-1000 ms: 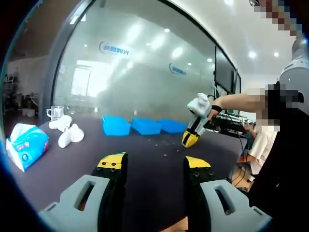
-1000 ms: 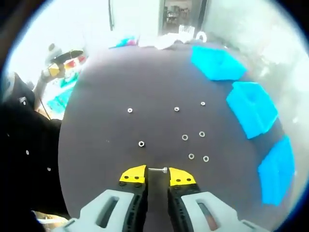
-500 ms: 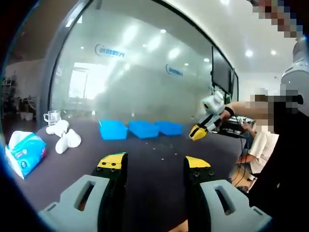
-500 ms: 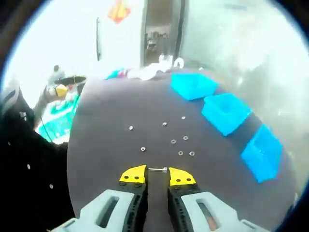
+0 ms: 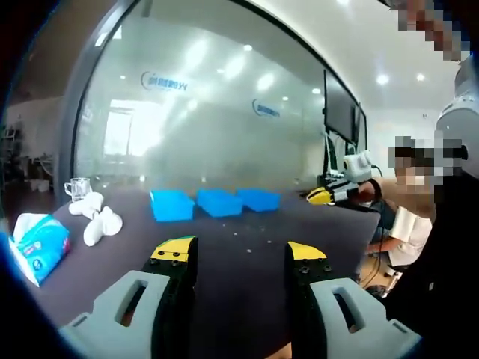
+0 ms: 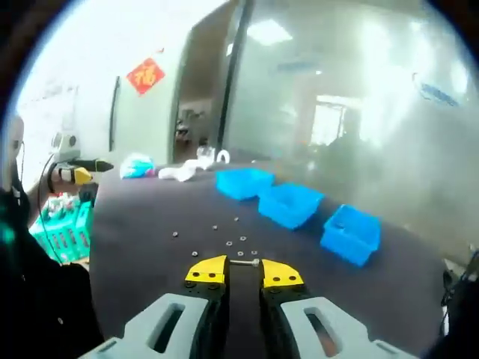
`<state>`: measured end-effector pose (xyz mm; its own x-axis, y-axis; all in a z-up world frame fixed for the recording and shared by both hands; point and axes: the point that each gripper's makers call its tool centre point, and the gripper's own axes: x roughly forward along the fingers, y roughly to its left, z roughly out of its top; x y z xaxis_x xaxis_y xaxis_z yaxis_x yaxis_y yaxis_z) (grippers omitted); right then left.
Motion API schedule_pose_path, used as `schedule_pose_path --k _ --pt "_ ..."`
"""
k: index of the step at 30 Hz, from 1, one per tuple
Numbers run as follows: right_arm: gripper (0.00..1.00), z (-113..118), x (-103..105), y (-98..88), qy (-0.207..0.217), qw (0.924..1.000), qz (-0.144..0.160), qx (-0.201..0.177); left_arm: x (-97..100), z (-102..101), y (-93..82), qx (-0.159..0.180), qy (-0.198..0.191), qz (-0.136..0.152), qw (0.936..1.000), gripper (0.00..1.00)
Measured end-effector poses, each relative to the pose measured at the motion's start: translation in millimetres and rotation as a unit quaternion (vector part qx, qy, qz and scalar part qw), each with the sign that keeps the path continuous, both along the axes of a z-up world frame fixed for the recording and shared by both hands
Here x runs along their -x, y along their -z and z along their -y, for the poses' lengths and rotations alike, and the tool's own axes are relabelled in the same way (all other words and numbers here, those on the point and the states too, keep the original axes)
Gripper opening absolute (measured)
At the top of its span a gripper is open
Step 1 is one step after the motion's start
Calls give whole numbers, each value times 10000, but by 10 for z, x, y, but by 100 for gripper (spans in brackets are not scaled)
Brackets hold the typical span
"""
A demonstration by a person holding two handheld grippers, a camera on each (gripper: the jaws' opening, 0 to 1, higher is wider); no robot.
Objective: Sort the screws, nuts, and washers into the corresponding bins
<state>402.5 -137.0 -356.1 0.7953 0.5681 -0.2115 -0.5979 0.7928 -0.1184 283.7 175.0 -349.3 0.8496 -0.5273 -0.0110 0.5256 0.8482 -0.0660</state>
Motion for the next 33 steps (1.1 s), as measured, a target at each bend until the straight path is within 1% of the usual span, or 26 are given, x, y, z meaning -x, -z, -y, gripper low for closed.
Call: schedule_pose_path --k 2,3,4,6,8,9,10,14,19,23,26,28,29,30,31,32,33 --pt "11 142 -23 -92 332 9988 161 -331 -5 -13 -20 -6 -33 30 10000 46" --pt "11 233 -36 -174 530 9967 355 -498 -6 -16 -26 3 -40 33 10000 46" --pt "11 304 -44 -228 695 9944 479 -634 -8 -18 -28 5 -45 35 10000 46" --pt "11 341 -15 -230 718 9942 502 -622 -13 -15 -22 -31 -48 25 10000 46" --pt "11 431 -26 -273 952 9912 757 -523 -12 -6 -27 -36 -32 25 10000 46" --pt "11 434 -11 -258 974 9911 785 -449 -11 -1 -31 -38 -24 32 10000 46" --pt "11 428 0 -241 972 9913 763 -457 -11 3 -34 -39 -22 38 10000 46" --pt "11 454 7 -270 1117 9881 849 -633 -16 14 -37 -27 -8 46 10000 46" --pt "11 518 -114 -359 1409 9812 963 -896 -4 26 -31 -37 24 48 10000 46" --pt "11 556 -259 -423 1574 9778 1106 -827 7 9 -41 -16 -3 67 10000 46" --pt "11 585 -413 -450 1632 9761 1091 -932 15 -2 -29 -21 -22 64 10000 46" --pt "11 591 -532 -440 1655 9763 1087 -869 21 -19 -23 -2 -38 58 10000 46" --pt "11 599 -617 -427 1687 9766 1041 -836 22 -31 -23 5 -52 59 10000 46" --pt "11 602 -680 -427 1690 9763 994 -914 22 -44 -27 17 -67 64 10000 46" --pt "11 578 -741 -409 1654 9766 842 -1085 22 -56 -30 26 -87 68 9999 46" --pt "11 573 -808 -377 1689 9765 632 -1177 21 -66 -32 28 -103 71 9999 46" --pt "11 577 -885 -421 1683 9763 731 -1147 23 -79 -34 28 -120 73 9999 46"
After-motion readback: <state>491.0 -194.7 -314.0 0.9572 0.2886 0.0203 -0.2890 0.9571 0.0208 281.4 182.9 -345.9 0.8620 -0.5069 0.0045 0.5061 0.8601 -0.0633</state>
